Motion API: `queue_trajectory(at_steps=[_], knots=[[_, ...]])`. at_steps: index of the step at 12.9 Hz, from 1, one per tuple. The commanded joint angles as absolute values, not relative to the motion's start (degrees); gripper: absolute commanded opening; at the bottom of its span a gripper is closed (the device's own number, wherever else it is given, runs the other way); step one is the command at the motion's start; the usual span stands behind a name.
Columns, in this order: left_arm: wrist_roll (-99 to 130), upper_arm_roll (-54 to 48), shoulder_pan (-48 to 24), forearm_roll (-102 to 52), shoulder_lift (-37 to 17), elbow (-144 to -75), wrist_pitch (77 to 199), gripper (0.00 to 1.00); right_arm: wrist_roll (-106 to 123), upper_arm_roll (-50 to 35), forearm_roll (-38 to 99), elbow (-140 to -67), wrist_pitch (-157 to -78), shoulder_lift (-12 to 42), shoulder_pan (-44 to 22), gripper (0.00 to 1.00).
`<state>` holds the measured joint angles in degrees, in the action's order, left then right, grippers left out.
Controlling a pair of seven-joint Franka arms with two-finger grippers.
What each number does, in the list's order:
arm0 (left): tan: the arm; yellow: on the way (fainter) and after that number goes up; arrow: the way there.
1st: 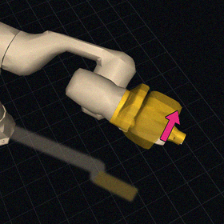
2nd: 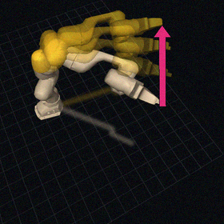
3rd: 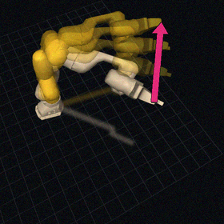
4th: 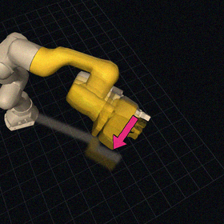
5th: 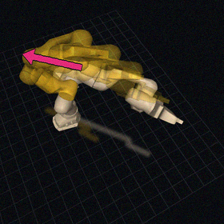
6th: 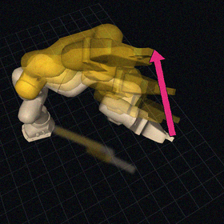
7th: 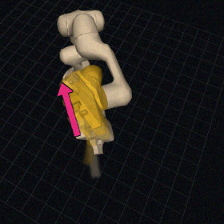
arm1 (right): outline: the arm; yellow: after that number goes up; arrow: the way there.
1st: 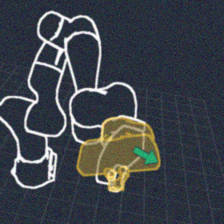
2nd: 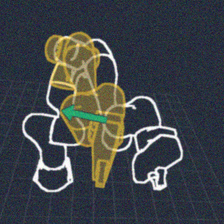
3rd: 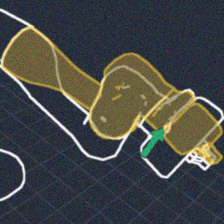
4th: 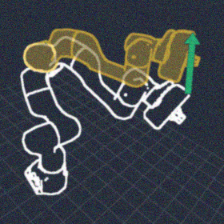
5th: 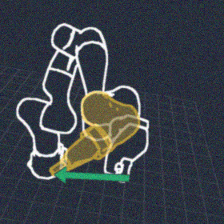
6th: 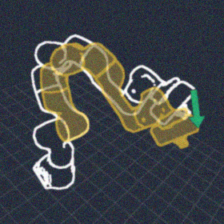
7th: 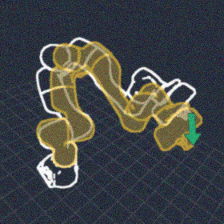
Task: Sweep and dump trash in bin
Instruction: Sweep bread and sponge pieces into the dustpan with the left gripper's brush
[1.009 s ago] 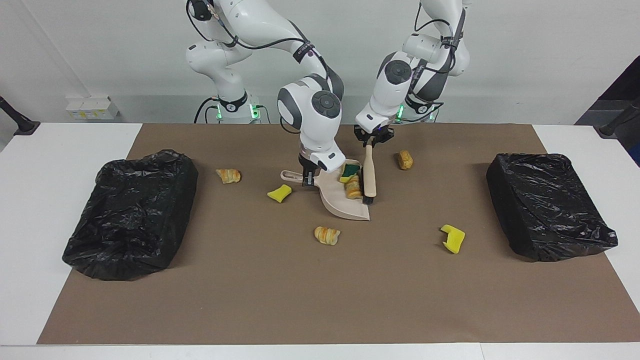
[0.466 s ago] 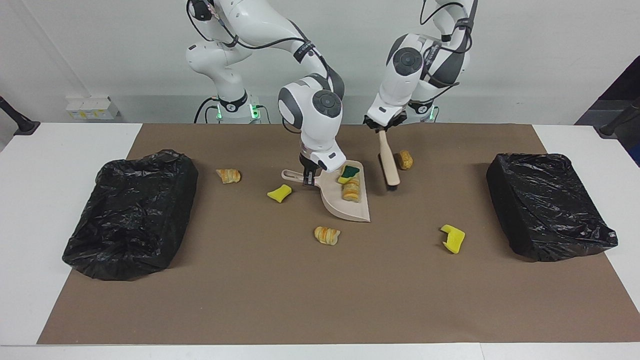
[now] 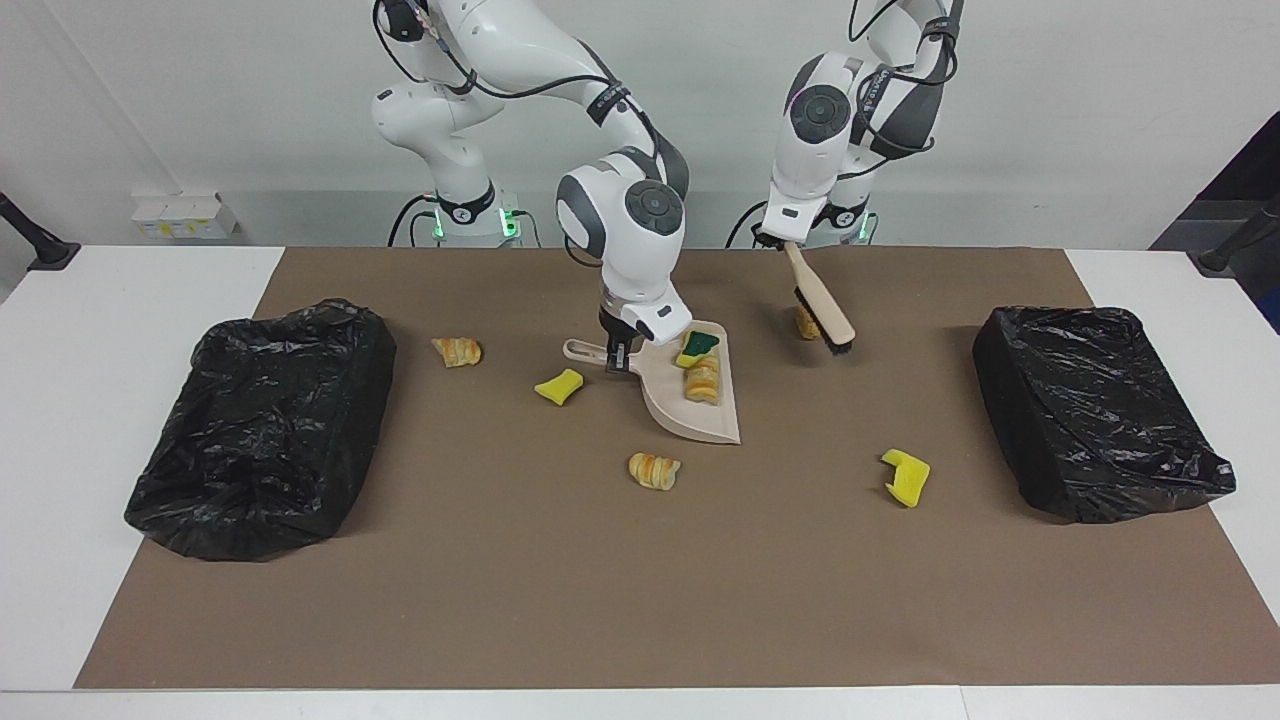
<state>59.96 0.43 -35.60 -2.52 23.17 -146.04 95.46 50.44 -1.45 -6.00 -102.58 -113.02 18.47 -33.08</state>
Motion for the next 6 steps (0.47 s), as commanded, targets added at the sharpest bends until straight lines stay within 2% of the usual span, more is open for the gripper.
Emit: queue_trajectory(at_steps=[1,6], knots=[[63.01,0.18,-36.04,-2.19,24.27,-148.97,99.13,0.00,48.52,-1.67,-7.29,-103.10,-114.87,18.72,-32.96,0.00],[69.87,0.26,-36.48,-11.33,16.54,-147.49,115.81,0.00,48.52,-1.67,-7.29,-103.01,-115.93,19.51,-33.13,0.00]])
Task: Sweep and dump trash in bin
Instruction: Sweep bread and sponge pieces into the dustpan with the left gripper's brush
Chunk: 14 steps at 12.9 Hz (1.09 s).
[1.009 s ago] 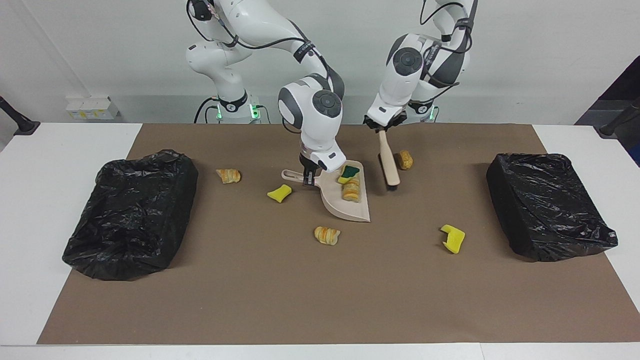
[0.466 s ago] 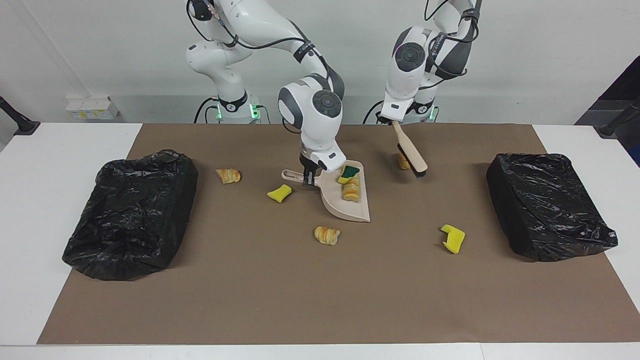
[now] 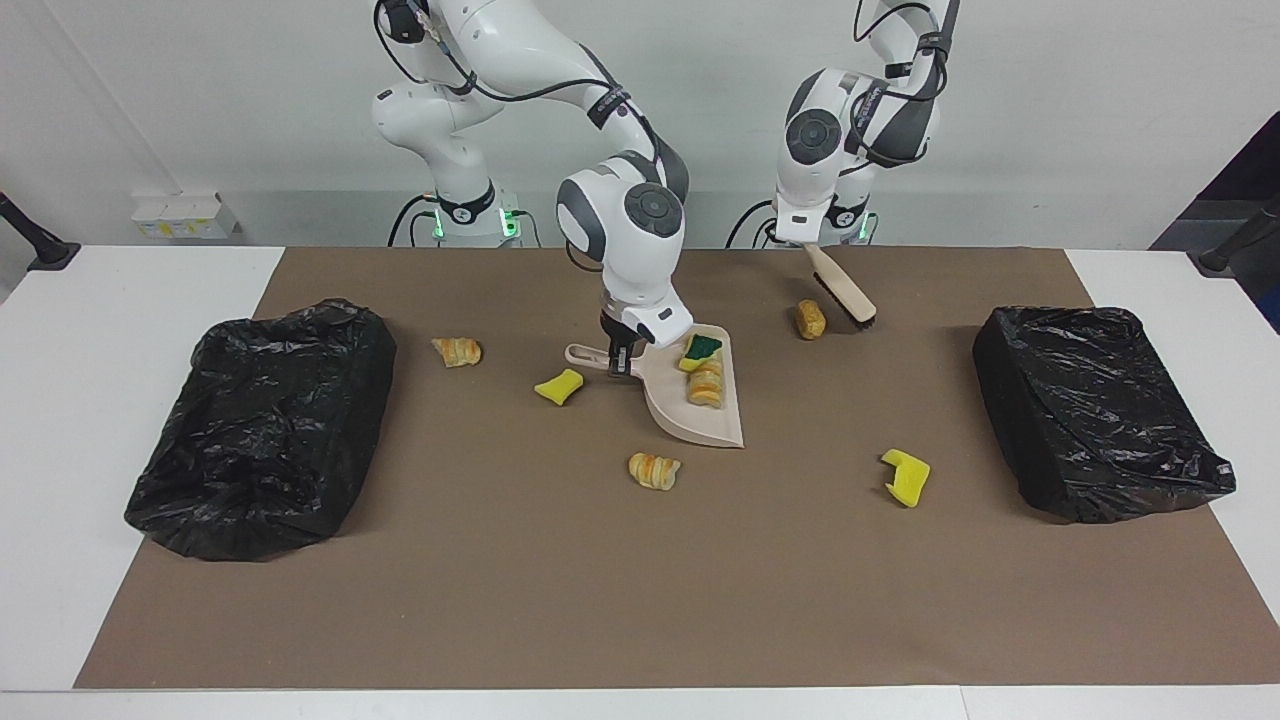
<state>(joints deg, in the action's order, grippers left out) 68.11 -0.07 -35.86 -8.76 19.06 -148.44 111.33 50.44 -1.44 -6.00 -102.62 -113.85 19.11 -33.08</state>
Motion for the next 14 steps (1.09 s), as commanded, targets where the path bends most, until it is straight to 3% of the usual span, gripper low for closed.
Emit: queue_trajectory(at_steps=[1,6,10,14], knots=[[69.87,0.26,-36.39,-12.47,14.44,-145.39,117.58,0.00,48.52,-1.67,-7.38,-103.01,-116.01,19.51,-33.13,0.00],[67.25,-0.26,-39.35,-13.27,5.46,-137.90,128.57,0.00,48.43,-1.67,-7.29,-103.01,-117.07,19.69,-33.13,0.00],[52.69,-0.26,-45.52,-13.18,5.54,-137.38,132.79,0.00,48.43,-1.67,-7.29,-103.01,-117.25,19.78,-33.13,0.00],[42.55,-0.18,-45.35,-12.39,5.71,-135.97,131.40,0.00,48.34,-1.67,-7.29,-102.75,-117.16,19.86,-33.13,0.00]])
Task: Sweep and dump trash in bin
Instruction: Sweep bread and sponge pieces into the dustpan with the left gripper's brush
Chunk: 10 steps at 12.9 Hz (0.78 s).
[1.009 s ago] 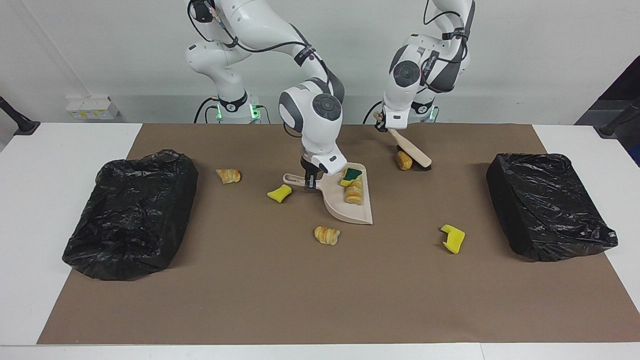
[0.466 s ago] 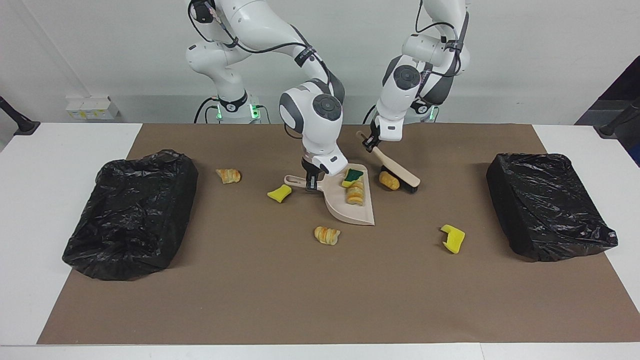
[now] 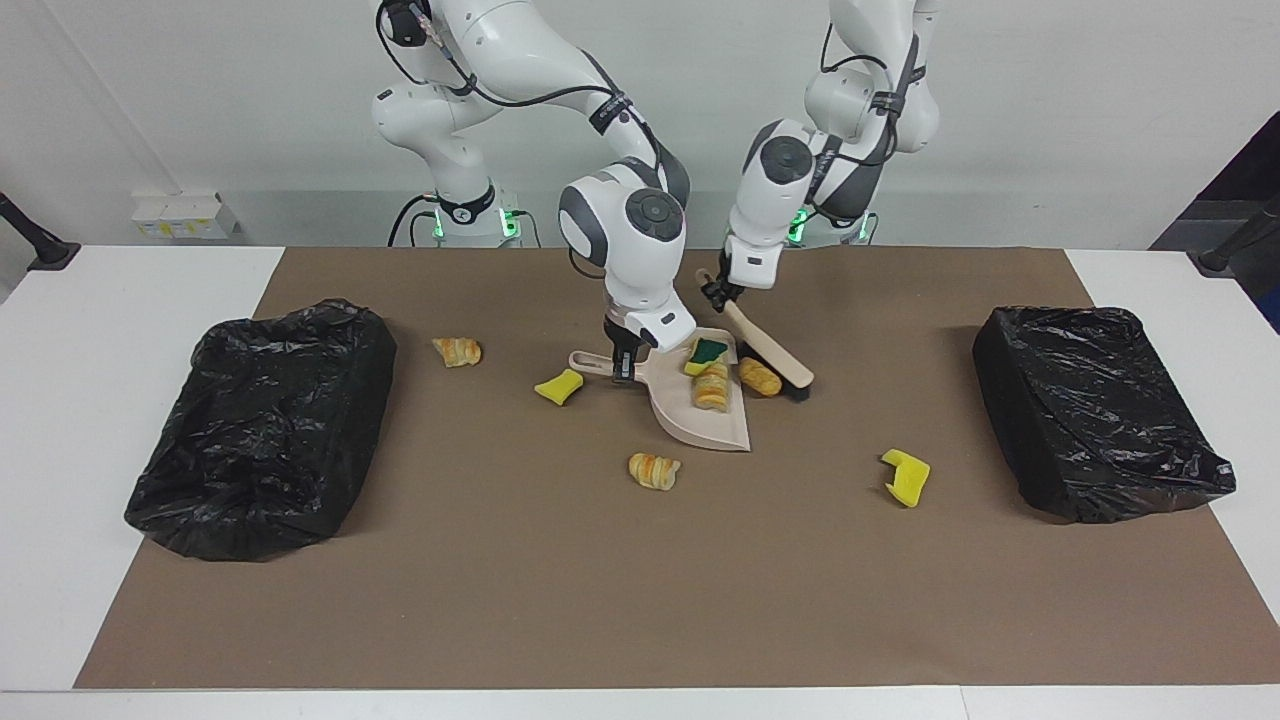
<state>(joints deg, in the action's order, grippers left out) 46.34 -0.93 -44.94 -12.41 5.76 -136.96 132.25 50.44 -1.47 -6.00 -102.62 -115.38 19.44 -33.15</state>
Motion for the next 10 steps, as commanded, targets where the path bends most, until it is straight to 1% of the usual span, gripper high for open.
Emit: queue_trajectory(at_steps=[1,5,7,9,10], knots=[[42.45,0.17,-44.83,-12.22,6.15,-135.71,129.48,0.00,48.34,-1.67,-7.29,-102.74,-117.07,19.86,-33.13,0.00],[38.60,0.61,-38.95,-4.40,7.03,-131.32,117.45,0.00,47.73,-1.58,-7.29,-102.30,-116.46,19.86,-33.13,0.00],[33.95,0.53,-34.04,-2.74,6.94,-128.77,115.58,0.00,47.72,-1.67,-7.29,-102.30,-116.46,19.86,-33.13,0.00],[27.98,0.53,-27.98,1.47,5.11,-125.53,115.58,0.00,47.72,-1.67,-7.29,-102.22,-116.46,19.86,-33.13,0.00],[25.69,0.53,-24.82,4.02,3.10,-122.98,115.40,0.00,47.64,-1.58,-7.29,-102.22,-116.37,19.86,-33.13,0.00]])
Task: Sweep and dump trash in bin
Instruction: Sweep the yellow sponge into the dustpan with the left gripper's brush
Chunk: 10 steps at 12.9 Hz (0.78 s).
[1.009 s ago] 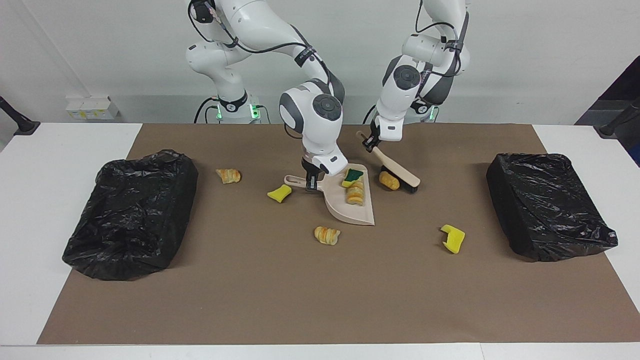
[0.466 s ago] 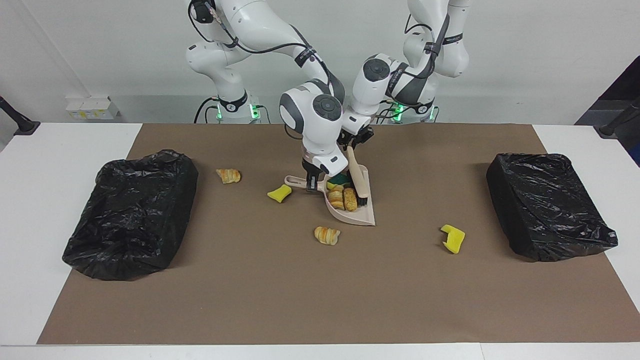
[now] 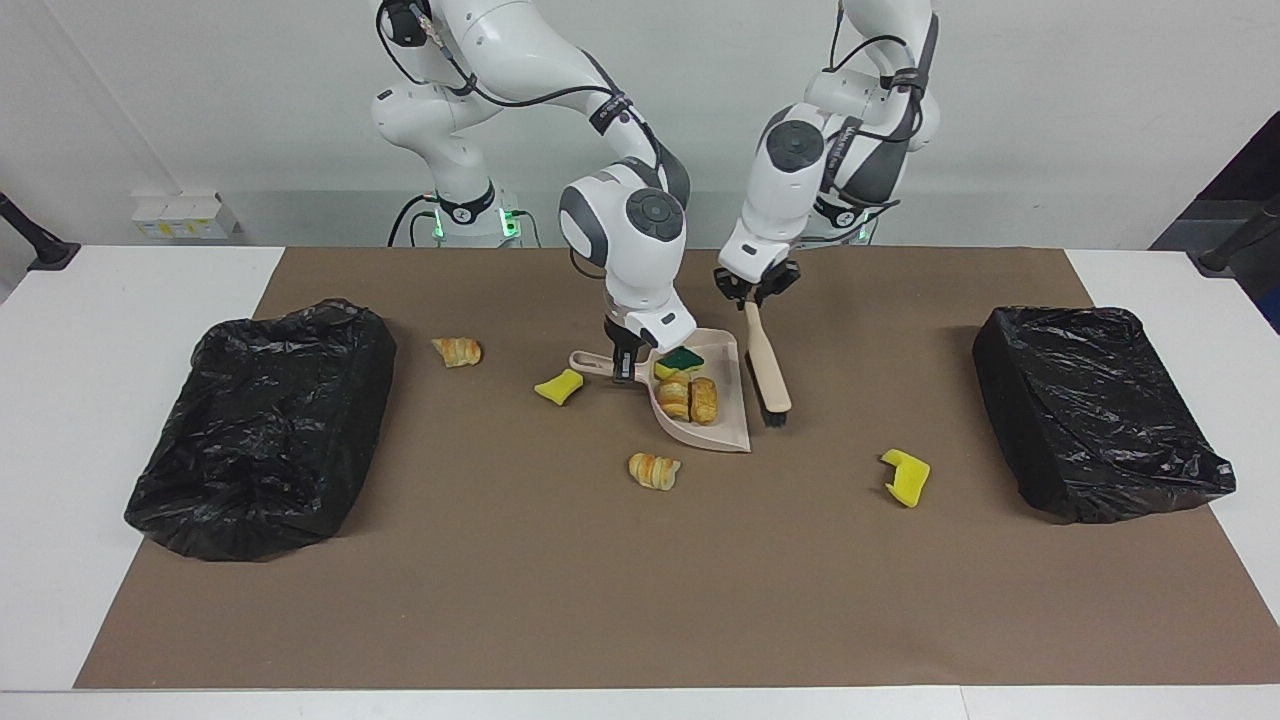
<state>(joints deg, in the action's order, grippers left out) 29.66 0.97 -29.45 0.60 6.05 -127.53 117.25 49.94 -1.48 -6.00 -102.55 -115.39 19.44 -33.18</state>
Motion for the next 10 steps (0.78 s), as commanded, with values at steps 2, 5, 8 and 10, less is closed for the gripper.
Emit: queue_trajectory(at_steps=[2,5,8,10], knots=[[14.67,0.53,-18.31,8.33,-0.07,-119.02,115.48,0.00,47.72,-1.58,-7.29,-102.13,-116.19,19.78,-33.13,0.00],[-3.56,0.53,-9.08,11.50,-4.64,-113.14,116.01,0.00,47.72,-1.58,-7.38,-102.13,-116.10,19.78,-33.22,0.00],[-11.76,0.53,-3.88,14.06,-9.74,-110.39,119.60,0.00,47.64,-1.58,-7.38,-102.22,-116.02,19.78,-33.22,0.00],[-13.44,0.53,-2.72,14.93,-12.56,-109.86,120.41,0.00,47.64,-1.58,-7.38,-102.22,-116.10,19.78,-33.22,0.00]])
